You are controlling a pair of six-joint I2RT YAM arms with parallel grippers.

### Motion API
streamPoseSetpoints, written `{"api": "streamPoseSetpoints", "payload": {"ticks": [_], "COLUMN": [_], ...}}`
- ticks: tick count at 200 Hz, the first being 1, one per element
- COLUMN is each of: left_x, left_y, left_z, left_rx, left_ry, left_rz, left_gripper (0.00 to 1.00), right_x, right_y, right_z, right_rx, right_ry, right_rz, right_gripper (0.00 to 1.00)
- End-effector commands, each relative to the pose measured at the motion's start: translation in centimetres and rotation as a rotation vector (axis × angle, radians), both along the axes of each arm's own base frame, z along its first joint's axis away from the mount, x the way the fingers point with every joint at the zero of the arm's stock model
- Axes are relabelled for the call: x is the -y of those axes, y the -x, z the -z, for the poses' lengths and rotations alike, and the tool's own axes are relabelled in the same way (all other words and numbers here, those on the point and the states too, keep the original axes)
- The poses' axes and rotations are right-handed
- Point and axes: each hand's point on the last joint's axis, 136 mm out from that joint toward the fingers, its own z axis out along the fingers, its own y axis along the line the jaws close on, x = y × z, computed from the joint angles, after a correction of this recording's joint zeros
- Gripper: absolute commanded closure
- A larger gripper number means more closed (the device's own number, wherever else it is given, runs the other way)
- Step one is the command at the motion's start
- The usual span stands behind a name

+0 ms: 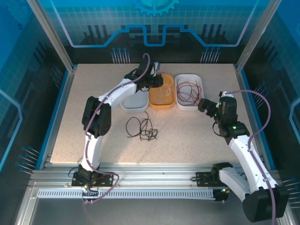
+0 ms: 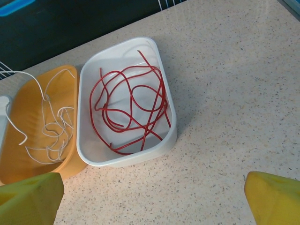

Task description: Untangle the cables

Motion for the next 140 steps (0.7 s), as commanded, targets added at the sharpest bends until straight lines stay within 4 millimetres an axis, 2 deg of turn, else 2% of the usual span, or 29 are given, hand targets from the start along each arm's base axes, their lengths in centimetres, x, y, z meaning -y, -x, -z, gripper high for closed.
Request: {"api": "streamPoseSetpoints", "payload": {"ticks": [1,38,55,67,69,81,110,140], "left_x": [-0.5,-1.8,-1.9,-2.0,-1.9,-1.9,-1.8,-2.0], "left_y": [-0.3,-0.7,-0.9,-1.0,-1.0,-1.1,-0.7,0.3], "left_z": [0.9,2.2,2.9,3.2,3.3,3.6,2.7,0.2], "left_rx": [-0.009,-0.016,-0.021,-0.028,-0.029,-0.036,-0.037,-0.006], "left_ry": [-0.067,-0.137,-0.158,-0.170,-0.172,-0.174,-0.145,-0.092], "left_rz": [-0.008,-0.045,-0.047,-0.049,-0.048,-0.051,-0.054,-0.064], "left_gripper": [0.91,0.89,0.79,0.76,0.76,0.69,0.59,0.43], "right_x": [0.8,0.5,0.3,0.2,0.1,0.1,-0.4,-1.9], "right_y": [0.6,0.8,0.8,1.0,0.7,0.6,0.6,0.2], "right_z": [0.3,0.6,0.6,1.1,0.2,-0.3,-0.9,-1.0], "right_rx": [-0.069,-0.114,-0.137,-0.171,-0.154,-0.165,-0.200,-0.209], "right_ry": [0.034,0.073,0.102,0.136,0.138,0.180,0.269,0.317], "right_rz": [0.038,0.038,0.041,0.046,0.049,0.063,0.083,0.047], "right_gripper": [0.00,0.00,0.00,0.00,0.00,0.00,0.00,0.00]}}
